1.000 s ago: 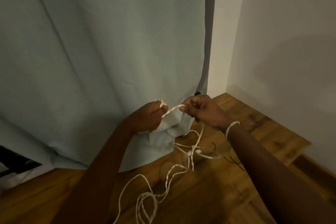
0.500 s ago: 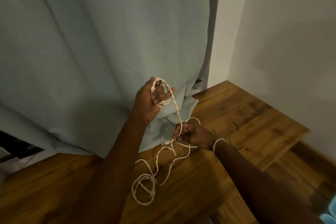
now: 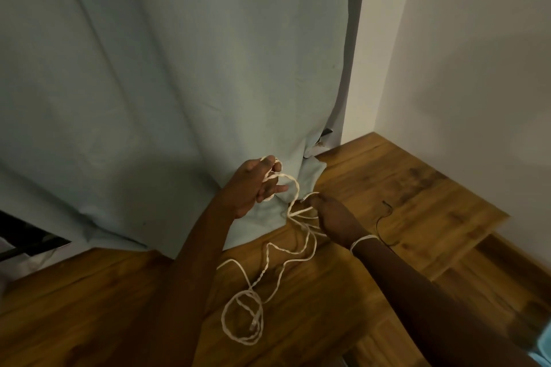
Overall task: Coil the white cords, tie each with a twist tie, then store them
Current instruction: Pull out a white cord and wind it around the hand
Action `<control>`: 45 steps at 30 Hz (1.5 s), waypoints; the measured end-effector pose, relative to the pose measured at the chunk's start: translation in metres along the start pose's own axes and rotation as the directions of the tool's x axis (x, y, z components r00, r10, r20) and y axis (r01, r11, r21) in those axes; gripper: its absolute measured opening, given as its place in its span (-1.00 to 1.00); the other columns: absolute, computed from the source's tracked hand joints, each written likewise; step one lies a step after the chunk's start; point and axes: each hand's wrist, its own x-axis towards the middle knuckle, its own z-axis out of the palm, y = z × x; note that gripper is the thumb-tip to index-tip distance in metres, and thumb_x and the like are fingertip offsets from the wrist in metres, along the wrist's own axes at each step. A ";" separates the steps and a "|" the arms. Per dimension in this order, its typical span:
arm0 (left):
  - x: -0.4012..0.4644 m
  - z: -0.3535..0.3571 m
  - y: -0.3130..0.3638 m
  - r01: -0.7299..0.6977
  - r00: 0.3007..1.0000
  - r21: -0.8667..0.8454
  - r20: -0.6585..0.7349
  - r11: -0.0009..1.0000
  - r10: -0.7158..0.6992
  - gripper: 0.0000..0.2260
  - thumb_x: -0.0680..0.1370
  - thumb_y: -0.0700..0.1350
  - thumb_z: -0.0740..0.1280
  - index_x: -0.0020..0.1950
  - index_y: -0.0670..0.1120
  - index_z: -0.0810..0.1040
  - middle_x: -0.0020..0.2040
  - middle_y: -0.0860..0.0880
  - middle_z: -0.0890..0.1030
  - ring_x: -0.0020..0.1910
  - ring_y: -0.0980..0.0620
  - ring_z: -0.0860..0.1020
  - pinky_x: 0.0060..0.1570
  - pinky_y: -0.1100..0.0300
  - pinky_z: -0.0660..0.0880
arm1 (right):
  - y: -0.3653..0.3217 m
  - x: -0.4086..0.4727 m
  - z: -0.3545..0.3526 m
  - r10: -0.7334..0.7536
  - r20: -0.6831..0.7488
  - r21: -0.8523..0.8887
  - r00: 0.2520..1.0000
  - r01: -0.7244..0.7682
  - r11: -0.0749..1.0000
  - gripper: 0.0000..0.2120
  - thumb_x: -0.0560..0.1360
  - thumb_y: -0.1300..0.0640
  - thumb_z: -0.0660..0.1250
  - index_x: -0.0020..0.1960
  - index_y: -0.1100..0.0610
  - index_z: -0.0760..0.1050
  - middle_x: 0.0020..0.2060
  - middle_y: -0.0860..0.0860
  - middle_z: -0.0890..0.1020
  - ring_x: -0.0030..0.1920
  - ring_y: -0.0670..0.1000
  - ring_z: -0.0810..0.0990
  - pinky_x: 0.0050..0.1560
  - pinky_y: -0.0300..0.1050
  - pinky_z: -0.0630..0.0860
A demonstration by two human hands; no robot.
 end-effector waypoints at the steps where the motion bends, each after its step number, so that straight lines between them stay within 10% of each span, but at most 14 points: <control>1: -0.001 -0.003 -0.002 0.012 1.000 -0.004 0.000 1.000 -0.012 -0.69 0.68 -0.06 0.10 -0.14 -0.18 0.47 -0.56 -0.02 0.26 -0.63 0.13 0.19 0.23 -0.16 0.50 | 0.001 0.001 -0.006 0.018 -0.062 0.006 0.998 -0.018 1.000 -0.77 0.53 0.07 0.21 0.07 0.15 0.55 -0.06 0.15 0.62 -0.10 0.12 0.60 -0.09 -0.03 0.53; 6: -0.014 -0.015 -0.007 0.151 0.986 -0.088 0.079 0.985 -0.145 -0.70 0.68 -0.10 0.09 -0.06 -0.27 0.49 -0.62 0.06 0.27 -0.66 0.17 0.24 0.21 -0.10 0.52 | 0.022 0.008 -0.059 0.188 -0.368 0.025 0.911 -0.193 0.981 -0.85 0.59 0.31 0.21 -0.08 0.13 0.48 -0.30 0.03 0.52 -0.35 -0.05 0.44 -0.30 -0.21 0.29; 10: -0.016 -0.009 -0.011 0.294 0.894 -0.273 0.417 0.916 -0.163 -0.72 0.59 -0.06 0.23 -0.13 -0.26 0.53 -0.66 0.01 0.33 -0.71 0.13 0.25 0.37 -0.10 0.36 | 0.030 0.026 -0.098 0.205 -0.428 -0.025 0.880 -0.238 0.971 -0.84 0.60 0.33 0.20 0.02 0.25 0.56 -0.22 0.08 0.57 -0.29 0.04 0.48 -0.31 -0.31 0.29; 14: -0.008 0.008 0.012 0.222 0.874 -0.597 0.473 0.771 0.115 -0.72 0.61 -0.06 0.24 -0.23 -0.18 0.46 -0.66 -0.03 0.34 -0.70 0.06 0.24 0.46 -0.08 0.26 | 0.011 0.030 -0.096 0.198 -0.278 -0.011 0.940 -0.210 0.978 -0.82 0.65 0.23 0.17 0.09 0.21 0.55 -0.12 0.07 0.59 -0.13 0.05 0.55 -0.13 -0.20 0.47; 18: 0.004 0.026 0.049 -0.048 0.962 -0.731 0.150 0.681 0.229 -0.53 0.66 0.05 0.10 -0.09 -0.31 0.57 -0.50 -0.36 0.47 -0.52 -0.30 0.51 0.44 -0.09 0.29 | -0.030 0.009 -0.058 0.076 0.088 0.012 0.993 -0.078 0.997 -0.82 0.63 0.13 0.24 0.19 0.18 0.47 -0.01 0.02 0.59 -0.06 -0.04 0.54 0.18 0.02 0.53; 20: 0.018 0.019 0.046 -0.244 0.967 -0.524 -0.065 0.816 0.248 -0.46 0.68 0.10 0.02 -0.02 -0.26 0.65 -0.11 -0.43 0.62 -0.02 -0.37 0.61 0.39 -0.09 0.36 | -0.055 0.002 -0.046 -0.018 0.232 0.011 0.972 0.015 1.000 -0.76 0.61 0.18 0.25 0.25 0.22 0.43 -0.03 0.04 0.56 -0.11 -0.08 0.52 0.13 0.05 0.53; 22: 0.028 0.013 0.033 -0.389 0.911 0.041 -0.128 0.920 0.391 -0.48 0.67 0.15 0.01 0.02 -0.14 0.65 0.03 -0.17 0.68 0.11 -0.11 0.62 0.31 0.02 0.38 | -0.078 0.000 -0.046 -0.071 0.329 -0.054 0.942 0.093 0.994 -0.73 0.61 0.24 0.22 0.28 0.29 0.44 0.03 0.19 0.61 -0.02 0.11 0.59 0.11 0.06 0.51; 25: 0.028 0.007 0.014 -0.396 0.850 0.640 -0.014 0.658 0.526 -0.58 0.65 0.11 0.08 0.14 -0.11 0.63 -0.04 0.11 0.65 -0.05 0.16 0.57 0.14 0.06 0.50 | -0.109 0.004 -0.076 -0.125 0.307 -0.154 0.944 0.179 0.972 -0.77 0.63 0.18 0.24 0.19 0.28 0.55 0.04 0.21 0.64 0.03 0.18 0.62 -0.06 -0.18 0.41; 28: 0.011 0.017 0.017 -0.252 0.938 0.756 0.037 0.604 0.346 -0.67 0.68 -0.01 0.09 0.10 -0.18 0.56 -0.03 0.15 0.58 -0.02 0.22 0.51 0.17 0.09 0.48 | -0.119 0.016 -0.124 -0.211 0.127 -0.301 0.969 0.240 0.923 -0.74 0.60 0.01 0.28 0.15 0.13 0.63 -0.01 0.07 0.70 -0.05 0.05 0.65 -0.03 -0.12 0.56; 32: -0.001 0.028 0.018 -0.083 0.989 0.232 0.135 0.969 0.052 -0.69 0.67 -0.02 0.06 -0.15 -0.07 0.49 -0.55 0.10 0.48 -0.59 0.19 0.44 -0.12 0.07 0.47 | -0.112 0.031 -0.159 -0.333 -0.055 0.123 0.941 0.337 0.933 -0.86 0.52 0.08 0.45 0.02 0.11 0.71 -0.09 0.00 0.72 -0.11 -0.07 0.67 -0.06 -0.15 0.61; 35: -0.003 0.027 0.018 0.144 0.814 -0.427 0.564 0.893 0.139 -0.60 0.67 0.00 0.00 -0.07 -0.23 0.50 -0.62 -0.05 0.28 -0.68 0.07 0.25 0.25 -0.04 0.44 | -0.101 0.035 -0.151 -0.213 -0.275 0.466 0.938 0.324 0.823 -0.91 0.49 0.26 0.46 -0.01 0.21 0.70 -0.05 0.10 0.69 -0.02 0.06 0.67 -0.01 0.03 0.64; 41: -0.004 0.022 0.017 0.295 0.685 -0.674 0.643 0.678 0.341 -0.43 0.66 0.16 -0.05 -0.04 -0.28 0.53 -0.60 -0.11 0.31 -0.66 0.05 0.10 -0.16 0.12 0.60 | -0.106 0.024 -0.108 0.038 -0.323 0.722 0.946 0.220 0.656 -0.78 0.62 0.25 0.26 0.19 0.26 0.61 0.00 0.11 0.72 0.00 0.06 0.71 -0.04 -0.14 0.63; 45: 0.000 0.019 0.010 0.163 0.868 -0.646 0.453 0.745 0.204 -0.41 0.62 0.24 0.00 -0.30 -0.10 0.59 -0.64 -0.01 0.43 -0.73 0.13 0.20 -0.52 0.33 0.43 | -0.122 0.024 -0.088 0.073 -0.413 0.622 0.908 0.222 0.751 -0.74 0.64 0.10 0.24 0.26 0.14 0.57 0.02 0.04 0.70 -0.01 -0.03 0.69 -0.03 -0.19 0.62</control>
